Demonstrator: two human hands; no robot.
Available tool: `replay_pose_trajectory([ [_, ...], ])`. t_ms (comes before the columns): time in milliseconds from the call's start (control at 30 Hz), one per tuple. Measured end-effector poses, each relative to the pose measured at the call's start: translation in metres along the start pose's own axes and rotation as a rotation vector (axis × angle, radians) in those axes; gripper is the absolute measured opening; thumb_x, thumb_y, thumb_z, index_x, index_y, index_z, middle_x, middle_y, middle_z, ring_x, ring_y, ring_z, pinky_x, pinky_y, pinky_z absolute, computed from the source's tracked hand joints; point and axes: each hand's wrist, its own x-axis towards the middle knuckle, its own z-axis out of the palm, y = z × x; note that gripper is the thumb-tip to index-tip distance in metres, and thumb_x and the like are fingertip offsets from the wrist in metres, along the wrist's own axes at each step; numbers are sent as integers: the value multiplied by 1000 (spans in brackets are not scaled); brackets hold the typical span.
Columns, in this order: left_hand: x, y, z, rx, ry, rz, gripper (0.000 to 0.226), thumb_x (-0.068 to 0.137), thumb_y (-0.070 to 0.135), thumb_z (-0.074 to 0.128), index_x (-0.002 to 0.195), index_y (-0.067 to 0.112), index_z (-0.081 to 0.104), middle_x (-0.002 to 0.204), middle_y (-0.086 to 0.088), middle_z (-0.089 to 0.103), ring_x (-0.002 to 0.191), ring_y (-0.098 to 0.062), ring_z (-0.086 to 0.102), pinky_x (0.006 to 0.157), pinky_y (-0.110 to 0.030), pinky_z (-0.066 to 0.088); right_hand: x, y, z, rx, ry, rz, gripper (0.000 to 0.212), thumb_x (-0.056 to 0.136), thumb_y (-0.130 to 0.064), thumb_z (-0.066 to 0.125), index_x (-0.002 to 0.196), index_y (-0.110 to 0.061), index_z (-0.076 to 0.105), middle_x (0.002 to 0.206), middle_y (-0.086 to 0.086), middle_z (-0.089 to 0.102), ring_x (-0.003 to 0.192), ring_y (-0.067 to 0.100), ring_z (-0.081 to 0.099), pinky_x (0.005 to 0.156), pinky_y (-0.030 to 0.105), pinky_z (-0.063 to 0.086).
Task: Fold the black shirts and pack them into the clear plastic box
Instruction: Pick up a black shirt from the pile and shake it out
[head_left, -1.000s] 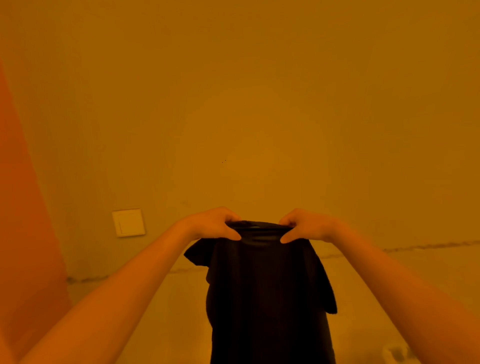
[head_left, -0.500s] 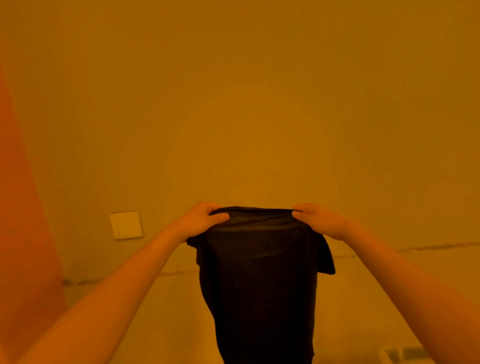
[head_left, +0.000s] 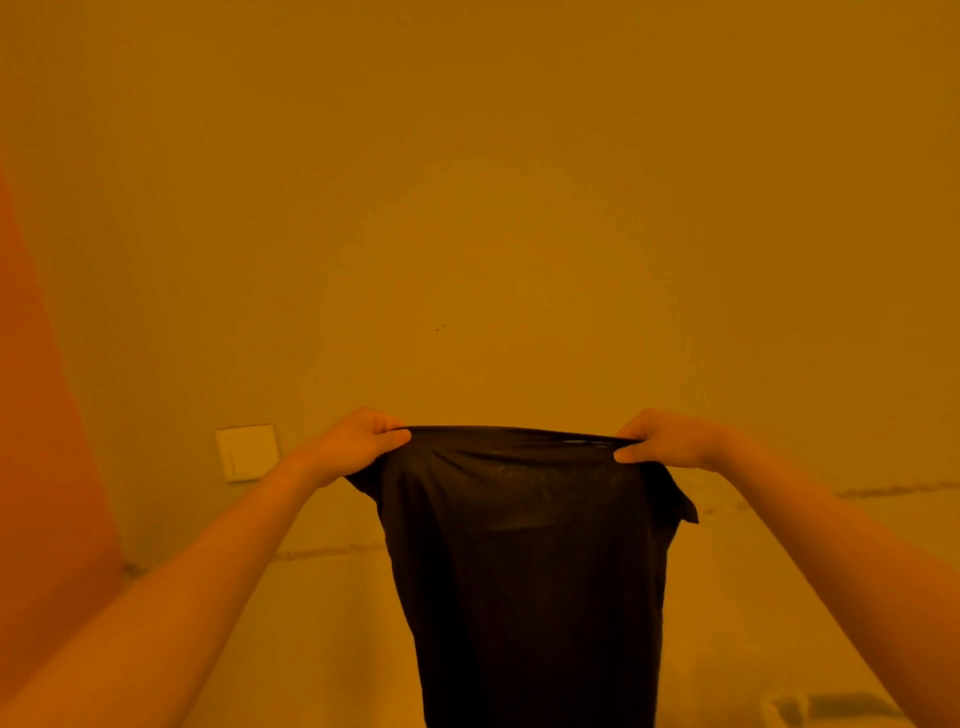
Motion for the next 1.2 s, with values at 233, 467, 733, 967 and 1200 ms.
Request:
replay_pose_trajectory([
  [233,9,-10,-6,173,64,43,29,92,22,56,67,8,56,60,0,47,54,-10,44,51,-18,31,1,8,-5,89,76,60,26,98,-20,46,77,-11,60,77,4,56,74,17,54,67,29,46],
  [467,6,-13,-5,-119,107,-5,28,94,15,52,67,13,60,66,-1,52,64,-13,47,61,-26,34,3,5,-13,149,136,34,25,97,-20,48,77,-12,63,79,2,63,73,14,58,66,25,43],
  [733,-1,-39,-19,-209,71,-87,12,89,3,58,84,8,68,83,-6,65,76,-14,59,67,-21,45,-1,15,-23,169,121,29,23,86,-17,64,64,-13,60,50,-11,56,48,0,53,53,20,38],
  [967,9,-33,-26,79,47,-18,11,84,2,64,82,11,69,79,-3,63,77,-14,57,64,-18,41,1,11,-33,44,-23,109,4,82,-14,69,79,-16,69,79,0,70,79,16,67,70,27,52],
  [1200,18,-30,-30,387,-4,-39,16,85,16,66,73,10,59,65,1,49,63,-12,46,55,-21,32,3,11,-38,-161,108,104,22,78,-19,73,65,-11,58,65,1,52,63,15,50,58,26,36],
])
